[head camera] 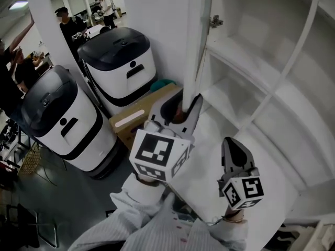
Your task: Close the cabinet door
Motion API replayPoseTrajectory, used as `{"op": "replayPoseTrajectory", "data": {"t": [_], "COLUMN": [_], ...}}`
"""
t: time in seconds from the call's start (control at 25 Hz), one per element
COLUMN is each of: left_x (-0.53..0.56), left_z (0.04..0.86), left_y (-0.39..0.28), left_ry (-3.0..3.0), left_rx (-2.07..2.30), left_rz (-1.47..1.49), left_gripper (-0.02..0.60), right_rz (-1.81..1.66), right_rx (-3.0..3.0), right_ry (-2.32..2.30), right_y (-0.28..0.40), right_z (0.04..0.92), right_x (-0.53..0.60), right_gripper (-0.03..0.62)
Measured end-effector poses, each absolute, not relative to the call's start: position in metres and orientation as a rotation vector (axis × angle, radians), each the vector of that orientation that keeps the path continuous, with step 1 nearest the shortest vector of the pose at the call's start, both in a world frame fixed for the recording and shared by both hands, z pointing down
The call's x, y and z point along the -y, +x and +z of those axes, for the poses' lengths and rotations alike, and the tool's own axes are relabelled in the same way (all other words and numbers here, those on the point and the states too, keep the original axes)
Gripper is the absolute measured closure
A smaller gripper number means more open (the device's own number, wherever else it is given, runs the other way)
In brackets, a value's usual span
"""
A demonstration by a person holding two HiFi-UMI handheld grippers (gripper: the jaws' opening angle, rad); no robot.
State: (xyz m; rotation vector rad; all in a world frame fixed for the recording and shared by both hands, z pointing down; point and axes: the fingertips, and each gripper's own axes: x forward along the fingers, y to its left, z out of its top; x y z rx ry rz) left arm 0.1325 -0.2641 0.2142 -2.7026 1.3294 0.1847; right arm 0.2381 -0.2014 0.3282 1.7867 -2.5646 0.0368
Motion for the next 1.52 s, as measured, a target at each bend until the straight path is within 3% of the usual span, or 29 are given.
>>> {"op": "replayPoseTrajectory", "data": {"t": [0.64, 1.52], "left_x": [0.250, 0.266], "left_z": [0.217, 0.221], "left_y": [0.232, 0.294], "left_ry": [-2.695, -2.698], "left_rx": [-1.213, -1.164], "left_rz": [0.100, 0.102], "left_gripper": [0.336, 0.311], "right_rz": [0.064, 0.201], "right_rx": [2.525, 2.535], "right_ry": [1.873, 1.956], "right_y": [0.318, 0.373], "right_z": [0.334, 0.364], "right_x": [0.181, 0.186], "right_gripper": [0.580, 0.580]}}
